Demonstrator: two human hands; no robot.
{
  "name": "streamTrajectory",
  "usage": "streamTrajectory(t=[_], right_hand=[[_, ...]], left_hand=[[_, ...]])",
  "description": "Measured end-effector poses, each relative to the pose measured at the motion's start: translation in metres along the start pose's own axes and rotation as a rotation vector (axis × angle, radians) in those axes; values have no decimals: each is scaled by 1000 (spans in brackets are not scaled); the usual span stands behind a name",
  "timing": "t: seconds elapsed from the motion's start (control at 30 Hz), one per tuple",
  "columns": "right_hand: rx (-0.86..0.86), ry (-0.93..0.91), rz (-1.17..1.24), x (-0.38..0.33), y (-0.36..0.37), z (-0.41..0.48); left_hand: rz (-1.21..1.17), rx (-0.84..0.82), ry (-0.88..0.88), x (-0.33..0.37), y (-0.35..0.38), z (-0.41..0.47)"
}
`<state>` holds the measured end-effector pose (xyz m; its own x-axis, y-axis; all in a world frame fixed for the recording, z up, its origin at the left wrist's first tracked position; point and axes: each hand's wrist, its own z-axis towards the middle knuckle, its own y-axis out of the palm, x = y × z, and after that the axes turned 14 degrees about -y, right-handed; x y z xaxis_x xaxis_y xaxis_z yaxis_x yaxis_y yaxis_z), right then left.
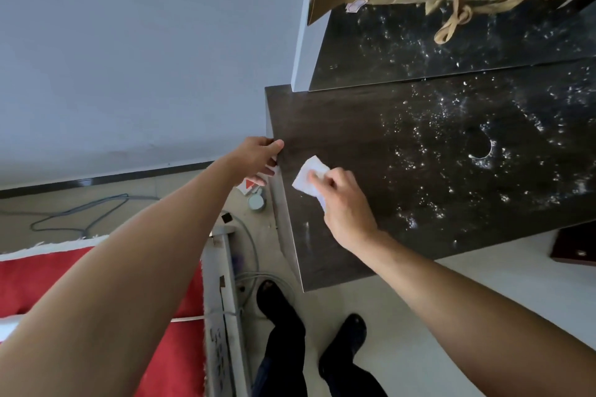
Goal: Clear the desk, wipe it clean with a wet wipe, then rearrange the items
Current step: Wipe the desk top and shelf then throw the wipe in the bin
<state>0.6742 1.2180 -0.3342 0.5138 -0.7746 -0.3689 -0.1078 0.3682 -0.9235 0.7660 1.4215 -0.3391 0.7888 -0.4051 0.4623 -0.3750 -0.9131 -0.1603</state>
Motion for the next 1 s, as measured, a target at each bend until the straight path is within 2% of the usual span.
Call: streamTrajectory(t=[0.1, 0.2, 0.23, 0.33, 0.4, 0.5, 0.6, 0.67, 0.77, 0.83, 0.93, 1.0], right_hand=[[-91, -189, 102, -15, -1, -61], [-188, -247, 157, -1, -23, -102], [-191, -210, 149, 9, -26, -95], [-32, 4, 51, 29, -18, -33], [2, 60, 1, 22, -8, 7], [-26, -86, 48, -6, 4, 4], [-146, -275, 193, -19, -1, -58], [-197, -330, 208, -8, -14, -88], [-61, -114, 180, 22, -20, -81], [46, 30, 124, 16, -12, -61], [33, -86, 139, -24, 8, -71], [20, -145, 163, -32, 6, -102]], left_hand=[[-23, -19, 3, 3, -5, -2], [-18, -4, 13, 4, -3, -6], [-18, 2, 17, 4, -2, -7], [-20, 11, 20, 3, 2, -9], [-24, 29, 25, 3, 3, -9], [-46, 31, 23, 3, 3, -7], [-36, 31, 17, 7, 0, -11], [-13, 34, 13, 10, 0, -13], [-9, 58, 15, 10, 4, -12], [-20, 77, 20, 9, 6, -11], [-59, 163, 32, 12, 15, -13], [-86, 304, 40, 12, 30, -16]])
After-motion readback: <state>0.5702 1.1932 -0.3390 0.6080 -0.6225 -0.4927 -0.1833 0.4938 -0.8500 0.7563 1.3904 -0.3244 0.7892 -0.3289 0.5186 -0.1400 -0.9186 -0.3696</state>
